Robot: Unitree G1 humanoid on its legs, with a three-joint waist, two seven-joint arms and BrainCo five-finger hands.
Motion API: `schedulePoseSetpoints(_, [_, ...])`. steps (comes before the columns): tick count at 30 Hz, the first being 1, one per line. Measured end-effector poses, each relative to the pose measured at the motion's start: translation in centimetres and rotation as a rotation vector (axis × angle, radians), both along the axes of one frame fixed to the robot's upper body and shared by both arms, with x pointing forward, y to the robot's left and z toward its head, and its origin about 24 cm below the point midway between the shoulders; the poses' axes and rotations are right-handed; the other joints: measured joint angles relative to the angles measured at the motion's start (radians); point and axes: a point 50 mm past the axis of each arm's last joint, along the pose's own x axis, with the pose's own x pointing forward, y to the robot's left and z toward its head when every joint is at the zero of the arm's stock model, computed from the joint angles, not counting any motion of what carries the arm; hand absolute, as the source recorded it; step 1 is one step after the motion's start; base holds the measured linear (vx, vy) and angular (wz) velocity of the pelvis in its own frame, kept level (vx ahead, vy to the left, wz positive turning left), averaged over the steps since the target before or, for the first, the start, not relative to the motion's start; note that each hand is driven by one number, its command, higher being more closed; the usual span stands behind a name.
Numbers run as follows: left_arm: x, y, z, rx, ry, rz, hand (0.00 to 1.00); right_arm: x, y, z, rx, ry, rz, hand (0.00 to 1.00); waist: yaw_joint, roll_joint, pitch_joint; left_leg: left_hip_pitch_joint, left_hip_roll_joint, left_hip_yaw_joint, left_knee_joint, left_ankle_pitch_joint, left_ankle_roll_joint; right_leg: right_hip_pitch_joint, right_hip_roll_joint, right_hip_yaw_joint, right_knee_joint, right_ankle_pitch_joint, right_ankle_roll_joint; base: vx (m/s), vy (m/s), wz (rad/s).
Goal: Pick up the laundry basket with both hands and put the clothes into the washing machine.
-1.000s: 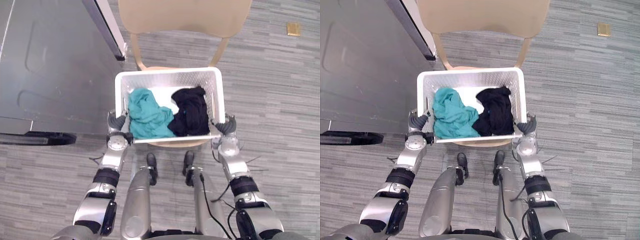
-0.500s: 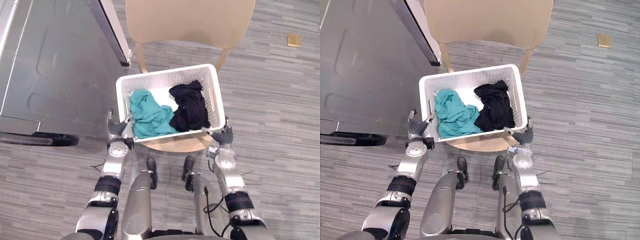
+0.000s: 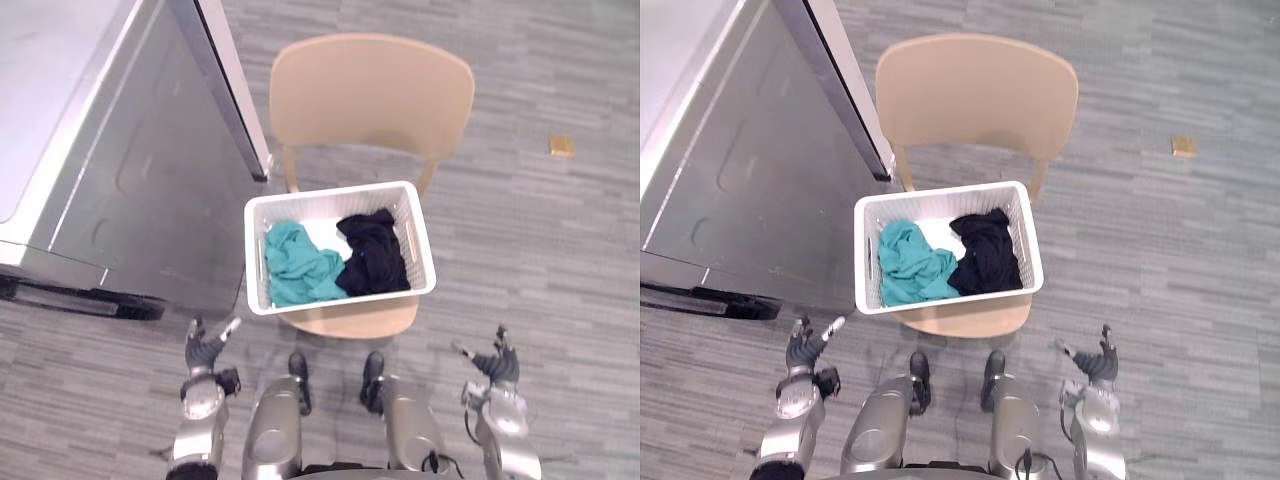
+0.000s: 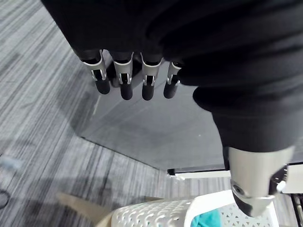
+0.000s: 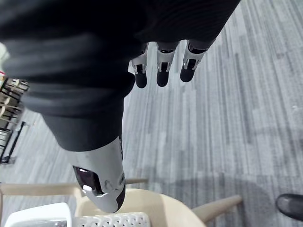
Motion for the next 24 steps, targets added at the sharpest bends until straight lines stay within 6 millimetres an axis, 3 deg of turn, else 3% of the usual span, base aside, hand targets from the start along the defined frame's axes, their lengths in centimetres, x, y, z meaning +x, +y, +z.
schedulePoseSetpoints(2, [-2.5,-0.9,-2.9,-0.074,0.142,-0.011,0.0,-2.1,0.7,-2.9,0.061,0.147,0.033,0.0,0.0,-0.002,-0.066,0.036,-0.007,-0.01,-0.005,0.002,-0.001,0.053,-0.016,-0.035,-0.002,-0.022,0.01,0.23,0.004,0.46])
schedulePoseSetpoints(6, [-5.3,-2.5,-5.9,-0.155,0.309,-0.023,0.0,-4.2,2.8,-5.7,0.138,0.302,0.095,0.0,0.021,0.011,-0.14,0.095,-0.035,-0.047,-0.039,0.005,-0.005,0.126,-0.042,-0.08,-0.009,-0.051,0.028,0.13,0.015,0.4])
schedulePoseSetpoints(10, [-5.1,-2.8,-6.1,-0.14,0.324,-0.051,0.0,-4.0,3.9,-6.7,0.171,0.352,0.12,0.0,0.022,0.022,-0.154,0.069,-0.068,-0.111,-0.053,0.046,-0.013,0.142,-0.073,-0.152,-0.011,-0.058,0.034,0.02,0.001,0.61])
schedulePoseSetpoints(11, [-4.7,-2.9,-6.1,-0.141,0.318,-0.057,0.0,-3.3,4.1,-6.7,0.174,0.345,0.128,0.0,0.021,0.02,-0.152,0.028,-0.08,-0.124,-0.042,0.067,-0.04,0.126,-0.099,-0.19,0.008,-0.058,0.033,-0.12,0.026,0.93])
schedulePoseSetpoints(12, [-4.1,-3.2,-5.9,-0.142,0.302,-0.065,0.0,-2.8,4.3,-6.7,0.177,0.342,0.131,0.0,0.021,-0.001,-0.147,-0.011,-0.078,-0.086,-0.015,0.071,-0.052,0.109,-0.135,-0.235,0.015,-0.057,0.032,-0.11,0.031,1.03])
schedulePoseSetpoints(13, [-3.7,-3.3,-5.8,-0.138,0.296,-0.075,0.0,-2.5,4.1,-6.7,0.173,0.344,0.134,0.0,0.023,0.014,-0.152,-0.036,-0.05,-0.032,0.028,0.056,-0.036,0.104,-0.144,-0.253,0.021,-0.057,0.031,-0.08,0.063,1.04])
schedulePoseSetpoints(15, [-3.7,-3.3,-6.1,-0.128,0.314,-0.088,0.0,-2.1,3.3,-6.8,0.147,0.366,0.133,0.0,0.02,0.011,-0.149,-0.055,0.067,0.088,0.126,0.032,0.001,0.11,-0.196,-0.313,0.054,-0.056,0.032,-0.06,0.158,0.86])
schedulePoseSetpoints(16, [-3.6,-3.3,-6.1,-0.122,0.321,-0.095,0.0,-2.1,3.1,-6.9,0.137,0.378,0.136,0.0,0.019,0.011,-0.149,-0.05,0.099,0.104,0.139,0.032,0.001,0.118,-0.211,-0.325,0.056,-0.053,0.038,-0.04,0.271,0.72])
schedulePoseSetpoints(18, [-3.4,-3.5,-6.5,-0.095,0.358,-0.133,0.0,-2.3,2.5,-7.0,0.094,0.417,0.15,0.0,-0.005,0.022,-0.156,-0.024,0.205,0.167,0.126,0.036,0.004,0.153,-0.267,-0.38,0.047,-0.025,0.09,-0.02,0.4,0.9])
schedulePoseSetpoints(19, [-3.5,-4.0,-6.7,-0.091,0.374,-0.157,0.0,-2.4,2.1,-7.1,0.083,0.43,0.15,0.0,-0.021,0.045,-0.17,-0.022,0.24,0.183,0.085,0.069,0.015,0.165,-0.275,-0.406,0.029,-0.008,0.123,0.01,0.444,0.91])
schedulePoseSetpoints(20, [-3.4,-4.5,-6.7,-0.09,0.38,-0.18,0.0,-2.4,1.7,-7.0,0.074,0.436,0.15,0.0,-0.032,0.06,-0.178,-0.019,0.244,0.174,0.048,0.079,-0.043,0.168,-0.273,-0.418,0.017,0.003,0.149,0.03,0.574,1.03])
schedulePoseSetpoints(21, [-2.5,-4.5,-6.5,-0.05,0.379,-0.238,0.0,-2.3,1.9,-7.3,0.083,0.463,0.157,0.0,-0.033,0.038,-0.172,-0.03,0.168,0.155,0.016,0.066,-0.098,0.184,-0.304,-0.391,-0.044,0.031,0.183,0.03,0.451,0.96])
schedulePoseSetpoints(23, [-2.2,-3.8,-6.3,-0.005,0.378,-0.273,0.0,-2.4,3.3,-7.7,0.113,0.479,0.177,0.0,-0.031,0.007,-0.168,-0.062,0.102,0.121,0.037,0.049,-0.07,0.206,-0.32,-0.373,-0.095,0.06,0.164,0.04,0.374,0.92])
schedulePoseSetpoints(24, [-2.3,-3.1,-6.3,0.017,0.388,-0.278,0.0,-2.3,3.9,-7.8,0.123,0.483,0.19,0.0,-0.027,-0.003,-0.163,-0.074,0.07,0.102,0.073,0.021,-0.041,0.226,-0.357,-0.372,-0.076,0.102,0.163,0.05,0.335,0.79])
